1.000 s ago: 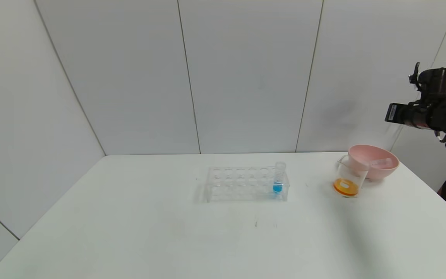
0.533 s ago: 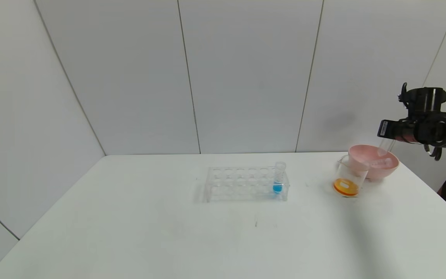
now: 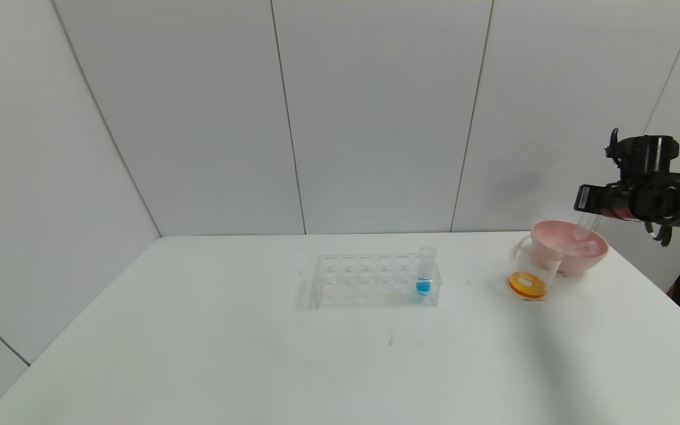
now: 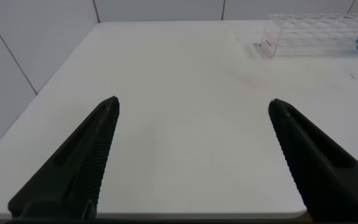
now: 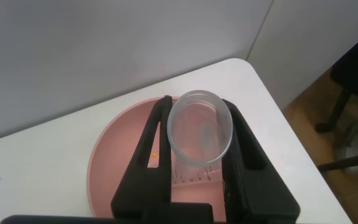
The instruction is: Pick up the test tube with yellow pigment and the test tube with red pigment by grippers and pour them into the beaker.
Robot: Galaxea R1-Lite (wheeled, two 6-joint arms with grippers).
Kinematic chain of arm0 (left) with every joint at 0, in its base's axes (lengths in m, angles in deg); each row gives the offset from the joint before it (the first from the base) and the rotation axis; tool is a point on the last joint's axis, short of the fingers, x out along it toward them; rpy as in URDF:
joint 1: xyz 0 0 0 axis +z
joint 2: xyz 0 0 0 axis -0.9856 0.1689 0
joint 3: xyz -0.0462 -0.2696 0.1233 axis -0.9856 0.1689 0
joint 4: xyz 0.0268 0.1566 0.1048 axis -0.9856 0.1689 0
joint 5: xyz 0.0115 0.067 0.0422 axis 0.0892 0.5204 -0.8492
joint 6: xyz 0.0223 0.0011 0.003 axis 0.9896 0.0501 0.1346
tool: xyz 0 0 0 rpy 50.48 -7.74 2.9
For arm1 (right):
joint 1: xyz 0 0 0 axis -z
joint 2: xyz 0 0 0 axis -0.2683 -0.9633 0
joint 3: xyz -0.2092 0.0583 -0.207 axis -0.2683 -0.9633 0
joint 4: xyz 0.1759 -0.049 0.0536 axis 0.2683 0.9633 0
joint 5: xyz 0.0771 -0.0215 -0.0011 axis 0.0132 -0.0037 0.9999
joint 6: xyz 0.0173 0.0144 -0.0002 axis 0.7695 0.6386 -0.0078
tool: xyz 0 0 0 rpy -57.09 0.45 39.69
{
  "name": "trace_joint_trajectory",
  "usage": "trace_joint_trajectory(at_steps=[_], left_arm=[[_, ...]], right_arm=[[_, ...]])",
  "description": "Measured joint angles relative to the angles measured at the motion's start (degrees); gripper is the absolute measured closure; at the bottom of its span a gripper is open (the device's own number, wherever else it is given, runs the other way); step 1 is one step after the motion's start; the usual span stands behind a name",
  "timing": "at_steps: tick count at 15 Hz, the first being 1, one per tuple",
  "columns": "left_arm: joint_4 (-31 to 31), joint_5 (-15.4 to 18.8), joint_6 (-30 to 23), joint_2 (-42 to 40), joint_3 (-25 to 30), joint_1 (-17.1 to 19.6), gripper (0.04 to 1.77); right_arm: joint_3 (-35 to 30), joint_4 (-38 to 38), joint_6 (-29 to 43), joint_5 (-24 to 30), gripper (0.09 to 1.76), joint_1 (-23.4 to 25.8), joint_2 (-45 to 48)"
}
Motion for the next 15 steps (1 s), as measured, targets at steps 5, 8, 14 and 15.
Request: trace_joint_trajectory(at_steps=[5,8,14,15], left_arm=[[0.0,0.0,0.0,0.0,0.0,0.0,0.09],[0.0,0.0,0.0,0.0,0.0,0.0,0.09],[0.0,0.0,0.0,0.0,0.0,0.0,0.09],[0.0,0.0,0.0,0.0,0.0,0.0,0.09]], right_arm=[[-0.1,0.6,0.0,0.4,0.98,-0.1,0.1],[-0.1,0.6,0.1,0.5,0.71,0.1,0.3],[-0.2,0.9,0.0,2.1,0.41,0.1,1.7],[-0.8,1.0,0.0,3.5,0.38,0.0,2.8]])
